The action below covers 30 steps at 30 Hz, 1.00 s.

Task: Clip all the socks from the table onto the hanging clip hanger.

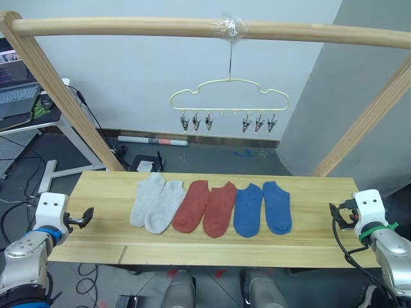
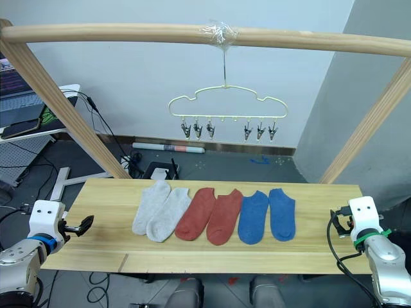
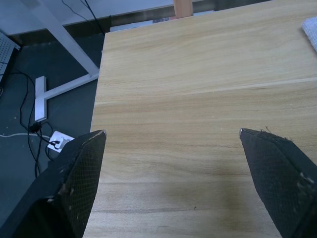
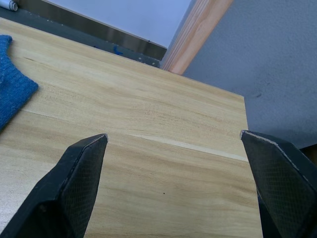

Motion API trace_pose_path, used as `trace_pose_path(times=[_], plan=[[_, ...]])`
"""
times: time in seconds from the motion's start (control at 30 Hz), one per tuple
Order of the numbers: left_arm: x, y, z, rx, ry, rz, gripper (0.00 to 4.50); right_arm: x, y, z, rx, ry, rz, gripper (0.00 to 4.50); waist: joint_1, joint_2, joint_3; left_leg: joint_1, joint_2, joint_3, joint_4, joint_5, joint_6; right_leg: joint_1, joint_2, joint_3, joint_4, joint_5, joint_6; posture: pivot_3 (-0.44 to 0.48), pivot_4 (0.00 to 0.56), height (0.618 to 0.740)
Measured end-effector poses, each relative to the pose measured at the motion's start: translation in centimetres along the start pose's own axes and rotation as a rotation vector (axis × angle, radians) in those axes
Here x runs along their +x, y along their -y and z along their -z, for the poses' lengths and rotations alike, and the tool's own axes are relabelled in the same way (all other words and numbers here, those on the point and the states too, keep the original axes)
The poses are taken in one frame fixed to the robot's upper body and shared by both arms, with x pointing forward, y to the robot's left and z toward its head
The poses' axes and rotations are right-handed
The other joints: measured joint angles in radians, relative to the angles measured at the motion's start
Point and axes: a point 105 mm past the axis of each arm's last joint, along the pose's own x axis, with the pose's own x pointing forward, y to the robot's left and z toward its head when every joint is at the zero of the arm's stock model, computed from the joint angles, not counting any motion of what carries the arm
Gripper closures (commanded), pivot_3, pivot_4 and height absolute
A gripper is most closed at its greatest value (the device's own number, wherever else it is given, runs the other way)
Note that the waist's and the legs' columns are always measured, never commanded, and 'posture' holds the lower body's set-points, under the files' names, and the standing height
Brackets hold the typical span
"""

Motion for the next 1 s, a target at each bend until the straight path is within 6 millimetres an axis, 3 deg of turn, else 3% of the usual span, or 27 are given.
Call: trace_pose_path(times=[0.5,0.63,0.8,0.9,1.0], plan=[[0.4,-0.1,-1.2,-0.012,0.031,0.023,0.03,0.0,-0.1,-0.4,0.000,0.015,-0.010,0.00,-0.009,0.000,0.000,0.000,0.000,0.000,0.001,0.000,0.000,0.000,0.000,0.000,0.000,0.000,0.000,0.059,0.186,0.740],[-0.5,0.4,-4.6,-0.046,0.156,0.049,0.03,0.4,-0.4,-2.0,0.007,0.068,-0.040,0.00,-0.012,0.000,0.000,0.000,0.000,-0.001,0.002,0.000,0.000,0.001,0.000,0.000,0.001,0.000,0.000,0.066,0.192,0.740],[-3.2,4.5,-10.8,-0.042,0.349,0.152,0.03,1.1,-1.7,-6.1,-0.002,0.196,-0.117,0.00,-0.016,0.001,0.001,0.000,0.000,-0.001,0.003,0.000,0.000,0.002,0.000,0.001,0.001,0.000,0.000,0.080,0.199,0.740],[-4.0,7.9,-13.3,-0.047,0.419,0.216,0.03,1.2,-3.8,-8.9,0.004,0.292,-0.221,0.00,-0.018,0.001,0.002,0.002,0.000,-0.002,0.004,0.000,0.000,0.005,0.001,0.000,0.001,0.000,0.001,0.082,0.194,0.740],[-3.7,12.0,-15.6,-0.080,0.478,0.299,0.03,0.5,-7.1,-12.8,0.025,0.432,-0.374,0.00,-0.017,0.002,0.002,0.002,0.000,-0.004,0.007,0.000,0.000,0.007,0.002,0.000,0.001,0.001,0.002,0.079,0.194,0.740]])
